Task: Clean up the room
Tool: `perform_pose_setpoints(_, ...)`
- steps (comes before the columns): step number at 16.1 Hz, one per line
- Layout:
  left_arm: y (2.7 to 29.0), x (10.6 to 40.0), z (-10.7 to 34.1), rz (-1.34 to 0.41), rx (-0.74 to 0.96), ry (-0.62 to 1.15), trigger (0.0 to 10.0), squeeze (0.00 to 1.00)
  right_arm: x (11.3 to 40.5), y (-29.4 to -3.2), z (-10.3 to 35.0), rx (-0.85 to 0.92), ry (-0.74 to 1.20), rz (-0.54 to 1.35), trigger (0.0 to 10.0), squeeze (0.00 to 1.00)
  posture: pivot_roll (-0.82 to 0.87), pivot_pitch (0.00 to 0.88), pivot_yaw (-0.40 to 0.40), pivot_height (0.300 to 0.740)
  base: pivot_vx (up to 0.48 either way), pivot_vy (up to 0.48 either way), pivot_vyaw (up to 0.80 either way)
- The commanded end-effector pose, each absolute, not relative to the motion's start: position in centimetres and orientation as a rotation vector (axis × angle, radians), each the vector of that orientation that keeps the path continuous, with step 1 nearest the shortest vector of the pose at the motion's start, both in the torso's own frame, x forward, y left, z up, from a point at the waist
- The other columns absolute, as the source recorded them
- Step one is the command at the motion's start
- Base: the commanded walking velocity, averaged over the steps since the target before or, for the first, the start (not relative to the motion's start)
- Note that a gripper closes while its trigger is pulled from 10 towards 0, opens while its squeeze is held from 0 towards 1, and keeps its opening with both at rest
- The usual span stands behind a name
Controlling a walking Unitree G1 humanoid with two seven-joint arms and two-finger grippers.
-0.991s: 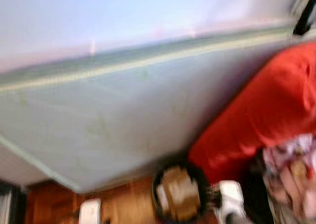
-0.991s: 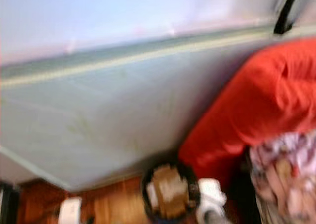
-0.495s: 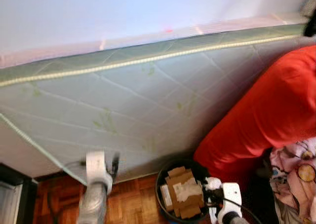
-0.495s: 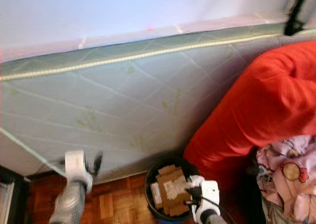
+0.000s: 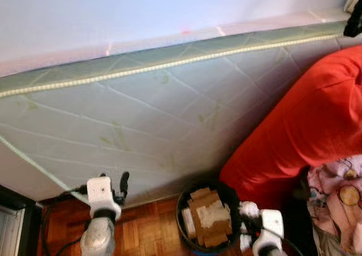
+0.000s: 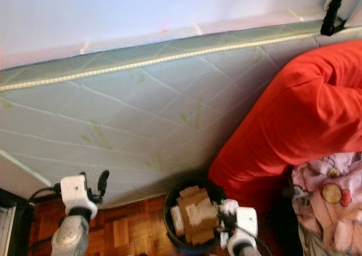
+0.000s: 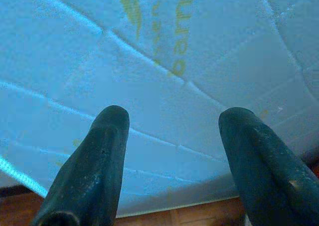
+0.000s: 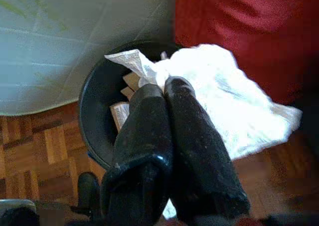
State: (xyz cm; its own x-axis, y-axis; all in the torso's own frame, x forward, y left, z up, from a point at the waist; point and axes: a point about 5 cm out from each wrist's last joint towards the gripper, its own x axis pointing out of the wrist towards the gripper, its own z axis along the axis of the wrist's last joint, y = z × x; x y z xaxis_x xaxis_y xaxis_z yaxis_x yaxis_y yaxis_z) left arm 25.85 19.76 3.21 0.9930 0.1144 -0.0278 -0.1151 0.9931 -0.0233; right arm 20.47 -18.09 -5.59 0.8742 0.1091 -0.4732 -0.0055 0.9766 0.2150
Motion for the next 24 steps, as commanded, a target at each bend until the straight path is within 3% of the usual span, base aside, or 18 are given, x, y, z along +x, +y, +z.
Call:
perform_pose_setpoints(1, 20.1, 24.8, 2.3, 0.129, -0.016, 0.073, 10.0, 0.00, 20.0, -18.1, -5.9, 0.218, 0.517, 0.047, 10.0, 0.00, 0.02, 0.162, 0.008, 0.740, 0.000, 0.000, 0.80)
perform_pose_setpoints(8, 19.3, 24.2, 2.7, 0.116, -0.029, 0.078, 10.0, 0.00, 19.8, -18.5, -5.8, 0.264, 0.496, 0.038, 10.0, 0.00, 0.02, 0.140, -0.003, 0.740, 0.000, 0.000, 0.20)
perform_pose_setpoints(12, 19.0, 25.4, 4.3, 0.100, -0.015, 0.027, 10.0, 0.00, 20.0, -18.7, -5.6, 0.260, 0.472, 0.017, 10.0, 0.00, 0.03, 0.177, -0.008, 0.740, 0.000, 0.000, 0.00)
perform_pose_setpoints(14, 19.2, 26.0, 5.0, 0.105, -0.016, 0.010, 10.0, 0.00, 29.8, -15.0, 2.7, 0.157, 0.132, 0.096, 10.0, 0.00, 0.03, 0.193, -0.006, 0.740, 0.000, 0.000, 0.00)
perform_pose_setpoints(15, 19.2, 26.1, 5.1, 0.102, -0.014, 0.006, 10.0, 0.00, 30.8, -14.3, 4.1, 0.158, 0.083, 0.109, 10.0, 0.00, 0.03, 0.198, -0.006, 0.730, 0.000, 0.000, 0.00)
perform_pose_setpoints(24, 18.8, 26.3, 6.1, 0.077, -0.001, -0.011, 10.0, 0.00, 30.7, -14.4, 3.5, 0.160, 0.127, 0.089, 10.0, 0.00, 0.05, 0.239, -0.004, 0.715, 0.000, 0.000, 0.00)
